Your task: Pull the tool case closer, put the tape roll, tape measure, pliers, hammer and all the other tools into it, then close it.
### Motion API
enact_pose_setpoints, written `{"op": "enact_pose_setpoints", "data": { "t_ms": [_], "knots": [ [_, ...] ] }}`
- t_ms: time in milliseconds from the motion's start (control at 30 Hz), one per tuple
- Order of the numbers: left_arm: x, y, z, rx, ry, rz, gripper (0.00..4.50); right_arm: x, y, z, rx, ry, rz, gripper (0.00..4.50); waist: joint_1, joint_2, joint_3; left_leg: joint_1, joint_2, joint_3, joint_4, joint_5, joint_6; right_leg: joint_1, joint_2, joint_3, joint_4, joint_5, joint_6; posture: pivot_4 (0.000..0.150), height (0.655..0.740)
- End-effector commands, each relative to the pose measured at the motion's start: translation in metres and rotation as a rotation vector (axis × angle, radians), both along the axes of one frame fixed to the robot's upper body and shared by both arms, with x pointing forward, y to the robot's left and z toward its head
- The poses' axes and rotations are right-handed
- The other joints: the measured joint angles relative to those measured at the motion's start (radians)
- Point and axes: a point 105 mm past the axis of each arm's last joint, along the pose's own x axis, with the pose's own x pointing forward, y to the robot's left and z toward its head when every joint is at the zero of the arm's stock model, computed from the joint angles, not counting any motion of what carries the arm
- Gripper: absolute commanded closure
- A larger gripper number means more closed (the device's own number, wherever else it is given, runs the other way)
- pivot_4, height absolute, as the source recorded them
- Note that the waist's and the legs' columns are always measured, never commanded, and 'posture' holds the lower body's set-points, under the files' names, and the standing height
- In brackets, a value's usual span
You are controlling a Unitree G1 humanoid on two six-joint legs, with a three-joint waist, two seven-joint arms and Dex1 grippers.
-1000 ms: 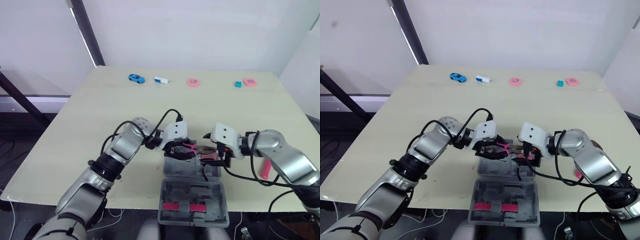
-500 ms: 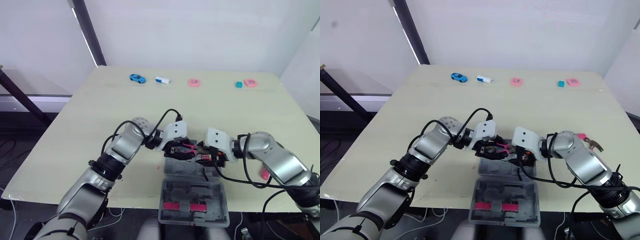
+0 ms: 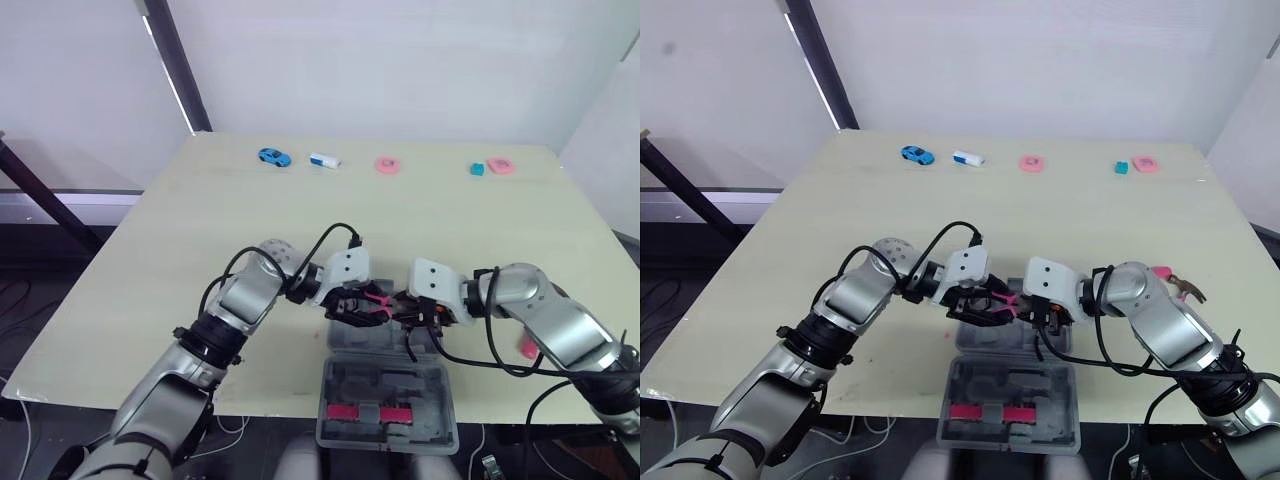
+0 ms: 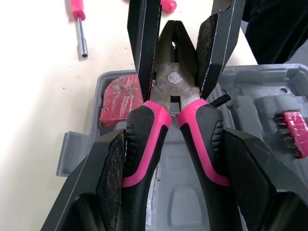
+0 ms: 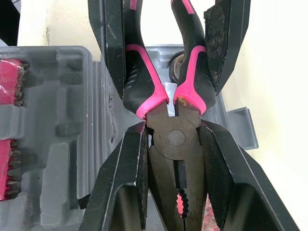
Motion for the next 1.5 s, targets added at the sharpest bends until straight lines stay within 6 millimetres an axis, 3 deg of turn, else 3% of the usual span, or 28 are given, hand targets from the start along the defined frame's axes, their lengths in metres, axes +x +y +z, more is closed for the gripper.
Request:
{"op": "enact_pose_setpoints", "data": {
  "t_ms": [33,133,200,233,400,633,867,1100,1500],
  "knots": [
    [0.001,-0.002,0.020,-0.110,-0.081,-0.018,1.95,0.002,-0.002,0.013,0.050,-0.024,-0.013,3.47,0.000,0.000,0.000,0.000,0.000,0.000,0.000,0.000,0.000,0.000,0.000,0.000,0.000,0.000,0.000,0.150,0.7400],
    [-0.001,0.001,0.019,-0.114,-0.054,-0.022,1.95,0.000,-0.003,0.014,0.054,-0.019,-0.010,3.47,0.000,0.000,0.000,0.000,0.000,0.000,0.001,0.000,0.000,0.000,0.000,0.000,0.000,0.000,0.000,0.150,0.7400],
    [-0.002,0.003,0.021,-0.128,-0.047,-0.017,0.15,0.000,-0.003,0.015,0.056,-0.016,-0.008,3.47,0.000,0.000,0.000,0.000,0.000,0.000,0.001,0.000,0.000,0.000,0.000,0.000,0.001,0.000,0.000,0.150,0.7400],
    [-0.002,0.006,0.023,-0.142,-0.048,-0.011,0.05,-0.001,-0.003,0.015,0.058,-0.013,-0.007,3.47,0.000,0.000,0.000,0.000,0.000,0.000,0.001,0.000,0.000,0.000,0.000,0.000,0.001,0.000,0.000,0.150,0.7400],
    [-0.007,0.029,0.029,-0.207,-0.050,0.022,0.05,-0.004,-0.004,0.015,0.059,0.003,-0.005,3.47,-0.004,0.000,0.000,0.000,0.000,0.000,0.001,0.000,0.000,0.000,0.000,0.000,0.001,0.000,0.000,0.150,0.7400],
    [-0.030,0.082,0.033,-0.232,-0.018,0.046,0.05,-0.005,-0.009,0.006,-0.042,0.002,-0.010,3.47,-0.022,0.000,0.000,0.000,0.001,-0.005,0.001,0.000,0.000,0.000,0.000,0.000,0.001,0.000,0.000,0.150,0.7400],
    [-0.045,0.130,0.020,-0.138,-0.062,0.122,0.05,-0.006,-0.004,-0.006,-0.149,0.001,0.042,3.47,-0.023,0.001,0.000,0.001,0.001,-0.005,0.001,0.000,0.000,0.000,0.000,0.000,0.001,0.000,0.000,0.150,0.7400],
    [-0.049,0.137,0.020,-0.124,-0.082,0.142,0.05,0.004,0.006,-0.020,-0.241,-0.043,0.073,3.47,-0.018,0.001,0.001,0.001,0.001,-0.004,0.001,0.000,0.000,0.000,0.000,-0.002,0.001,0.000,0.000,0.150,0.7400],
    [-0.051,0.134,0.020,-0.121,-0.078,0.146,0.05,0.005,0.029,-0.037,-0.228,-0.039,0.096,3.47,-0.024,0.001,0.001,0.001,0.002,0.001,0.001,0.000,0.000,0.000,0.000,-0.001,0.001,0.000,0.000,0.150,0.7400]
  ]
}}
